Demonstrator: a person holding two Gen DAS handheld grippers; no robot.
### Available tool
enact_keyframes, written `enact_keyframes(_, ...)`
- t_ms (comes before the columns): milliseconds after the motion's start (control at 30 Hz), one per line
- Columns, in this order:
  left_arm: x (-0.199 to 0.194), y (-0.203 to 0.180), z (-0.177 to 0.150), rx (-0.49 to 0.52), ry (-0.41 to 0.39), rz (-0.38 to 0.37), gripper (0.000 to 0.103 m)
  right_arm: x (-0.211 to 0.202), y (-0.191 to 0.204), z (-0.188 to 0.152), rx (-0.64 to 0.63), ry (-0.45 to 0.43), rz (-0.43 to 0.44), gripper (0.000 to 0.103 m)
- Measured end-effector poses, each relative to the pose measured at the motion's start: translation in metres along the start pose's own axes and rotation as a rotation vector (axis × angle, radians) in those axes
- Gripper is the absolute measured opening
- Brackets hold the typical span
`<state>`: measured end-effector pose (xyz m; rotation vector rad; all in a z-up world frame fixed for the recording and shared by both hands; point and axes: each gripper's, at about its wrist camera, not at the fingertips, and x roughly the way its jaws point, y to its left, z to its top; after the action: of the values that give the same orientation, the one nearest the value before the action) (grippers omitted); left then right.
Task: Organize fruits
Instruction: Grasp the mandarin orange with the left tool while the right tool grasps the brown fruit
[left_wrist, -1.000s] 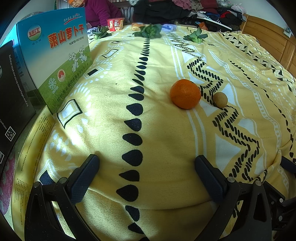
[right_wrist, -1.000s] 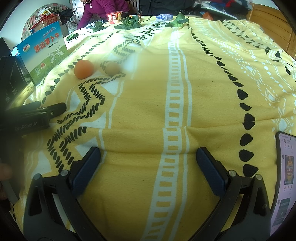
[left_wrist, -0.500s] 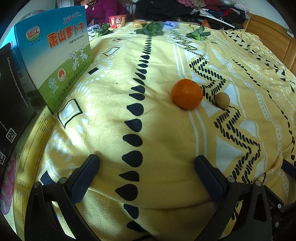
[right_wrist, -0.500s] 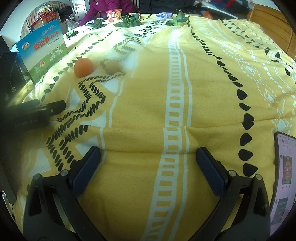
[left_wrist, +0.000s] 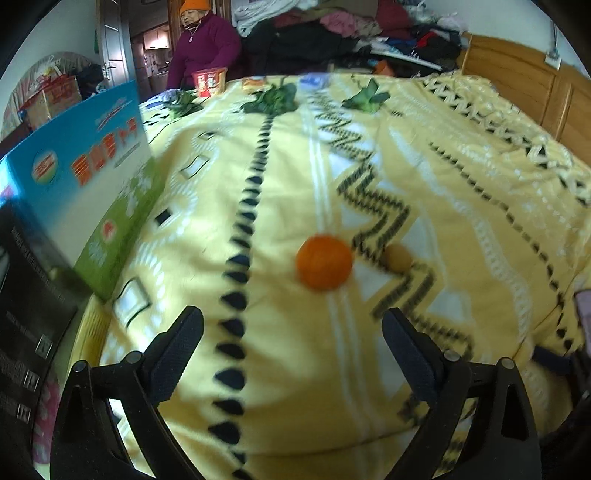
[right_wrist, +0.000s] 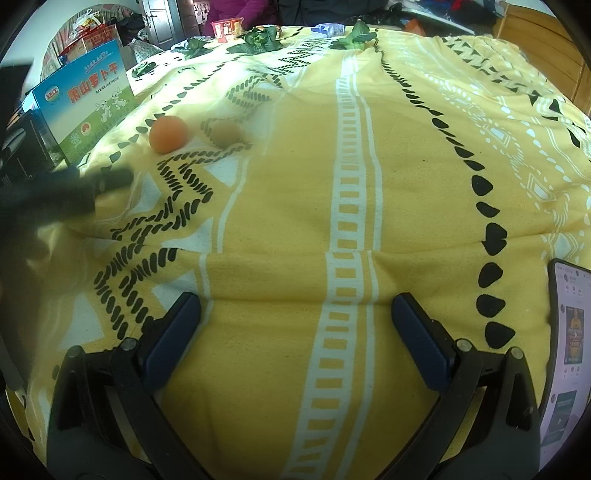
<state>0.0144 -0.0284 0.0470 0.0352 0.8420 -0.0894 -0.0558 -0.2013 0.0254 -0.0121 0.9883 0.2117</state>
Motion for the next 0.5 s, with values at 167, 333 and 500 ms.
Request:
enact_keyframes(167,0.031,0.001,0.025,-0.019,0.045,-0.045,0.062,-0.001,0.000,0.000,0.000,0.000,0.000,0.103)
enact_keyframes(333,0.050,-0.001,0.027,-0.031,0.086,-0.091,0.062,-0.002,0.000,0.000,0.000,0.003,0.000,0.103)
enact_keyframes(500,0.045,-0.006,0.024,0.005,0.073,-0.156,0.039,-0.015,-0.001,0.004,0.009,0.003,0.011,0.095)
